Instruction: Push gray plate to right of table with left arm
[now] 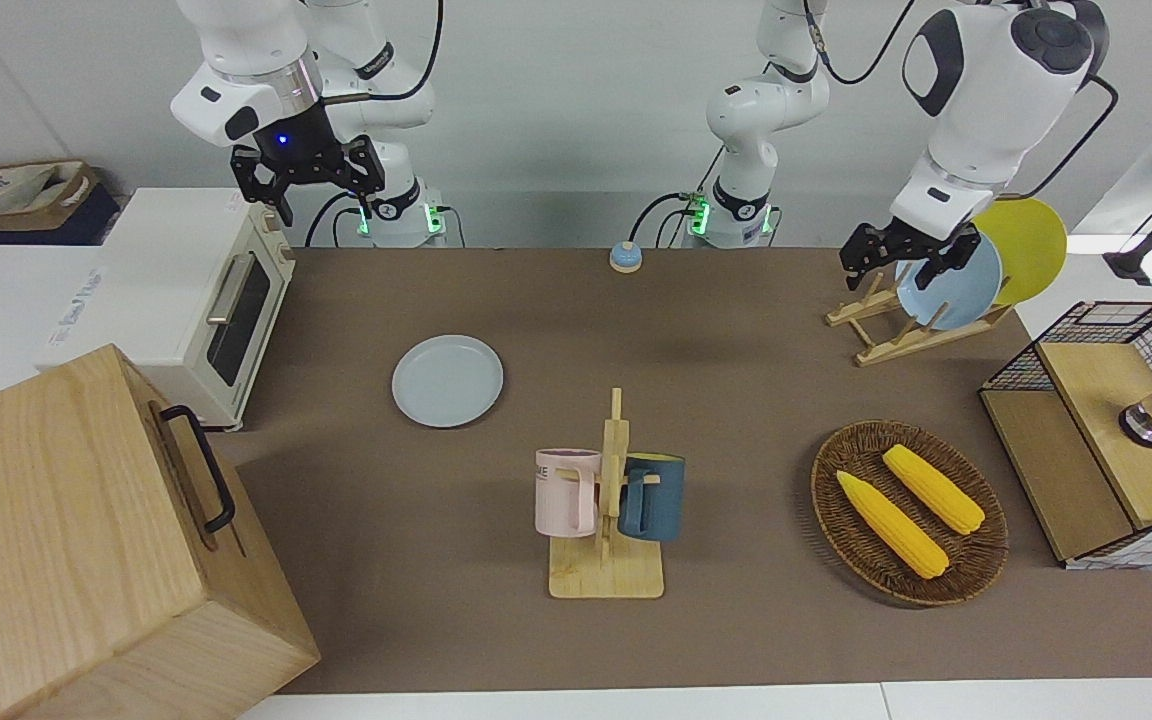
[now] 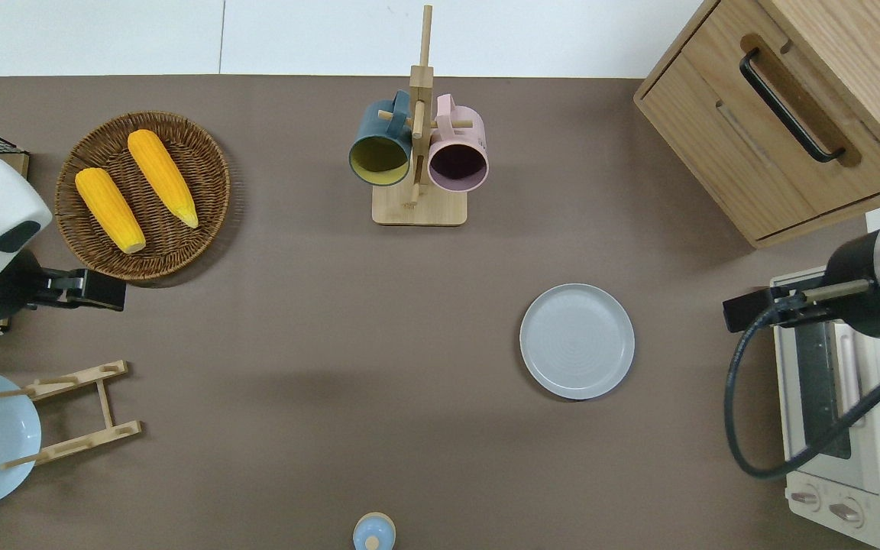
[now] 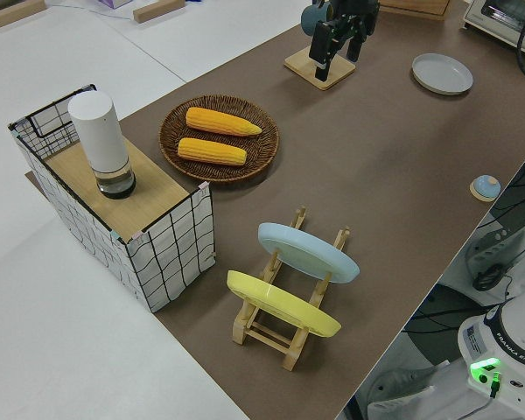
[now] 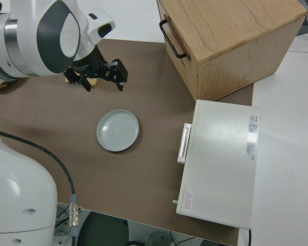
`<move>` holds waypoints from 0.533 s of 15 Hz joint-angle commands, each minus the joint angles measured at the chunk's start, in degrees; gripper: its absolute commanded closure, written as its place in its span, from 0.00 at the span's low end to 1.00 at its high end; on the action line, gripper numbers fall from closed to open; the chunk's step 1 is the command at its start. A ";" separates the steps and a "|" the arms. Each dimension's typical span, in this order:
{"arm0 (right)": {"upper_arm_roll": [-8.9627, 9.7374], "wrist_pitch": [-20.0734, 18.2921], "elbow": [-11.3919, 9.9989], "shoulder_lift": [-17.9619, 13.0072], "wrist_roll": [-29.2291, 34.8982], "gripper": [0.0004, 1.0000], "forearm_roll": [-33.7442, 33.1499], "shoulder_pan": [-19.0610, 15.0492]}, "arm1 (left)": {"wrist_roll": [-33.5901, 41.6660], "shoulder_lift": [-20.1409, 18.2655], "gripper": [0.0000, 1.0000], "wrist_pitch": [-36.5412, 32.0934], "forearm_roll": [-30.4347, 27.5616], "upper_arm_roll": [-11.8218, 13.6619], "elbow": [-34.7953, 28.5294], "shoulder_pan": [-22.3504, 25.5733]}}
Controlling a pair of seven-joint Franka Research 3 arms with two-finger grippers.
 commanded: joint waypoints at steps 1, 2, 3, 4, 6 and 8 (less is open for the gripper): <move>0.77 -0.83 0.45 -0.17 0.14 0.02 0.59 -1.15 | 0.37 -7.79 0.00 1.27 -2.36 0.79 -7.54 -0.38; 0.77 -0.83 0.45 -0.17 0.14 0.02 0.59 -1.15 | 0.46 -8.14 0.00 1.09 -2.36 0.70 -7.72 -0.38; 0.77 -0.83 0.45 -0.17 0.14 0.02 0.59 -1.15 | 0.37 -8.15 0.00 1.09 -2.36 0.78 -7.64 -0.29; 0.77 -0.83 0.45 -0.17 0.14 0.02 0.59 -1.15 | 0.29 -8.15 0.00 1.09 -2.36 0.79 -7.64 -0.29; 0.77 -0.83 0.45 -0.17 0.05 0.02 0.59 -1.15 | 0.11 -8.15 0.00 1.18 -2.45 0.79 -7.46 -0.20; 0.77 -0.83 0.45 -0.17 0.05 0.02 0.59 -1.15 | 0.11 -8.15 0.00 1.09 -2.45 1.22 -7.46 -0.12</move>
